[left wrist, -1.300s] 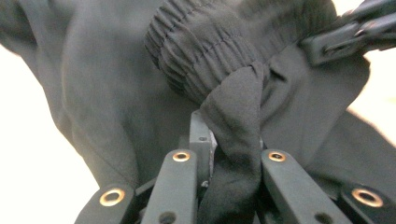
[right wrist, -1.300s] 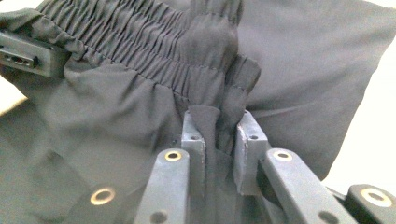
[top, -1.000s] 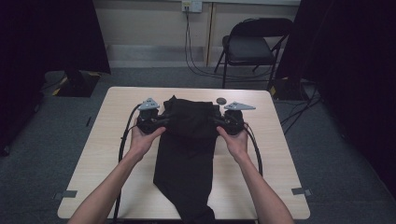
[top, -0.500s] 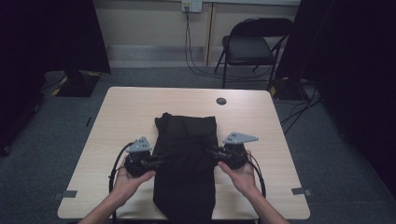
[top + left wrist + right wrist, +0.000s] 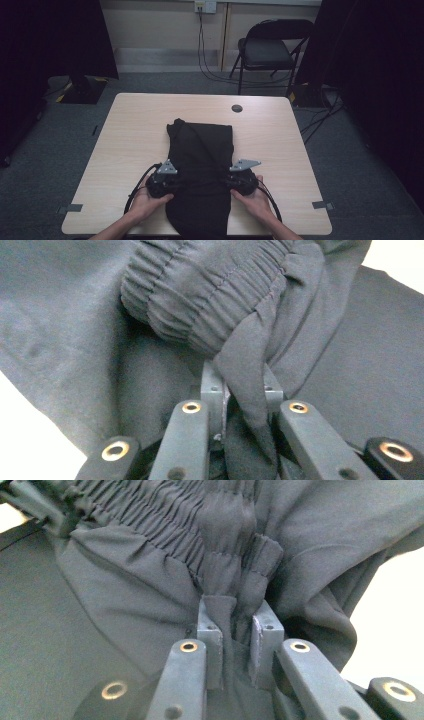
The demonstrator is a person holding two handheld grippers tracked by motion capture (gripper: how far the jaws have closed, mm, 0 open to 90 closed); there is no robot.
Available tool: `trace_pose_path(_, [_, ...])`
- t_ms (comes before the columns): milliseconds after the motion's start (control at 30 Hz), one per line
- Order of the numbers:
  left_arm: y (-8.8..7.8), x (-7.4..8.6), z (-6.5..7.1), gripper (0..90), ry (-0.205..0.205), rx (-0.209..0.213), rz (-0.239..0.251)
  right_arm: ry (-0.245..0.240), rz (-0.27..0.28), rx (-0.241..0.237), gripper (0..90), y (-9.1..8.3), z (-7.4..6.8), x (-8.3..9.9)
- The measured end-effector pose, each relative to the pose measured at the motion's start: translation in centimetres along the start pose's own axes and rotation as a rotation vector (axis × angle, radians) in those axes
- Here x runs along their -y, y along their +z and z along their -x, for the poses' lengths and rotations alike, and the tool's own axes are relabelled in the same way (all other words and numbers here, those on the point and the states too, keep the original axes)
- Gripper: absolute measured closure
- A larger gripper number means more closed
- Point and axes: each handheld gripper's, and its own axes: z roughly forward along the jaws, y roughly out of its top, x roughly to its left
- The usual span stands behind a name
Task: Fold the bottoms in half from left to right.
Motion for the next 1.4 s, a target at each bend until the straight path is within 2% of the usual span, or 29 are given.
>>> trace_pose_path(67, [1.0, -1.0, -1.2, 80.5, -0.007, -0.042, 0.02, 0.013, 0.014, 0.034, 79.1, 0.9, 1.2, -0.8])
trace_pose_path(100, [1.6, -1.5, -2.1, 80.5, -0.024, -0.053, 0.041, 0.014, 0.019, 0.052, 79.1, 1.4, 1.8, -1.3])
trace_pose_path(133, [2.0, -1.8, -2.7, 80.4, -0.041, -0.062, 0.057, 0.01, 0.033, 0.074, 78.9, 2.0, 2.6, -1.7])
trace_pose_path(200, [2.5, -2.4, -3.7, 79.7, -0.074, -0.056, 0.072, 0.042, 0.05, 0.083, 78.1, 2.6, 3.8, -2.2])
trace_pose_path(233, [2.6, -2.6, -4.0, 77.7, -0.078, -0.064, 0.076, 0.052, 0.054, 0.089, 76.2, 2.8, 4.3, -2.5])
trace_pose_path(300, [2.3, -2.5, -4.3, 72.3, -0.093, -0.05, 0.078, 0.043, 0.05, 0.097, 68.3, 2.8, 4.5, -2.8])
trace_pose_path(400, [1.1, -2.4, -4.2, 63.6, -0.082, -0.027, 0.082, 0.021, 0.043, 0.08, 54.8, 1.6, 4.0, -2.9])
trace_pose_path(467, [-0.1, -2.5, -4.3, 56.8, -0.114, -0.01, 0.143, 0.012, 0.053, 0.087, 50.4, 0.8, 3.8, -2.8])
trace_pose_path(500, [-0.8, -2.7, -4.3, 55.7, -0.116, -0.007, 0.183, 0.018, 0.07, 0.073, 50.3, 0.3, 3.7, -2.8])
trace_pose_path(567, [-1.3, -2.9, -4.4, 52.9, -0.118, -0.007, 0.221, 0.018, 0.089, 0.039, 50.4, -0.3, 3.4, -2.7])
trace_pose_path(633, [-1.0, -3.6, -4.5, 49.8, -0.124, -0.002, 0.203, -0.003, 0.095, 0.03, 50.5, -0.6, 3.1, -2.8])
trace_pose_path(700, [-0.4, -4.0, -4.8, 52.3, -0.112, -0.001, 0.223, 0.01, 0.108, 0.025, 50.2, -0.5, 3.4, -3.1])
trace_pose_path(767, [0.8, -4.3, -5.2, 51.3, -0.125, -0.001, 0.153, 0.035, 0.112, 0.03, 48.1, 0.1, 4.2, -3.7])
trace_pose_path(833, [1.8, -4.2, -5.4, 49.9, -0.128, -0.038, 0.129, 0.078, 0.123, 0.012, 45.2, 0.7, 5.1, -4.2])
trace_pose_path(900, [2.2, -4.1, -5.8, 48.8, -0.156, -0.026, 0.152, 0.104, 0.108, 0.024, 42.2, 1.5, 5.8, -4.4])
trace_pose_path(1033, [2.6, -3.8, -6.4, 47.8, -0.172, -0.028, 0.126, 0.133, 0.072, 0.051, 38.0, 2.8, 6.6, -4.5])
trace_pose_path(1100, [2.9, -3.6, -6.5, 44.7, -0.168, -0.031, 0.09, 0.142, 0.049, 0.069, 36.3, 3.3, 7.0, -4.2])
trace_pose_path(1167, [3.1, -3.5, -6.4, 42.5, -0.16, -0.033, 0.085, 0.178, 0.051, 0.048, 36.1, 3.6, 7.5, -3.8])
trace_pose_path(1200, [3.2, -3.5, -6.3, 44.4, -0.155, -0.037, 0.096, 0.18, 0.059, 0.045, 36.7, 3.7, 7.5, -3.8])
trace_pose_path(1267, [3.3, -3.9, -6.2, 55.8, -0.123, -0.067, 0.088, 0.15, 0.06, 0.04, 51.4, 3.8, 7.1, -4.1])
trace_pose_path(1300, [3.2, -4.1, -6.2, 63.5, -0.126, -0.071, 0.104, 0.121, 0.058, 0.067, 60.6, 3.8, 6.8, -4.4])
trace_pose_path(1333, [3.0, -4.4, -6.3, 69.5, -0.13, -0.077, 0.129, 0.117, 0.075, 0.066, 68.7, 3.6, 6.6, -4.7])
trace_pose_path(1367, [2.8, -4.6, -6.4, 73.6, -0.133, -0.089, 0.16, 0.126, 0.103, 0.06, 72.4, 3.4, 6.6, -5.1])
trace_pose_path(1400, [2.6, -4.9, -6.6, 76.0, -0.143, -0.083, 0.164, 0.133, 0.136, 0.062, 75.1, 3.1, 6.7, -5.6])
